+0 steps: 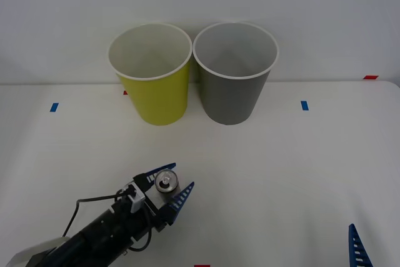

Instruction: Put cans in the gray bin and PET bottles in the light green bin.

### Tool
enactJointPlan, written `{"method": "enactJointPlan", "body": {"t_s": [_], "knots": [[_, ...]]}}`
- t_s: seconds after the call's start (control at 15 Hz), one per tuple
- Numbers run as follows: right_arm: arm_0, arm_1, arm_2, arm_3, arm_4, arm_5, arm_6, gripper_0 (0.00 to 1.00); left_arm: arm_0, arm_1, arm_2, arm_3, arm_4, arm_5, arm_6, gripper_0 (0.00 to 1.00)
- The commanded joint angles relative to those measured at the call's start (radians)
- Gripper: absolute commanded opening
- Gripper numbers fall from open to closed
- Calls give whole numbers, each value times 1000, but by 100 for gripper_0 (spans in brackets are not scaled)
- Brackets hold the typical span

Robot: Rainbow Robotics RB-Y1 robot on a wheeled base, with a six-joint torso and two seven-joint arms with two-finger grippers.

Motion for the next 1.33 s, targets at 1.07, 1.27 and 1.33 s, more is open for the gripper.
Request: {"method": "enactJointPlan", "body": {"t_s": [1.07, 1.27, 1.33], "knots": [[0, 0, 0, 0, 0, 0, 0, 100, 7, 92, 99, -237, -7, 227, -8, 0], [0, 0, 0, 0, 0, 0, 0, 100, 139, 102, 291, -473, -30, 493, -14, 0], [0, 0, 0, 0, 0, 0, 0, 100, 192, 91, 367, -554, -71, 588, -17, 0]]}}
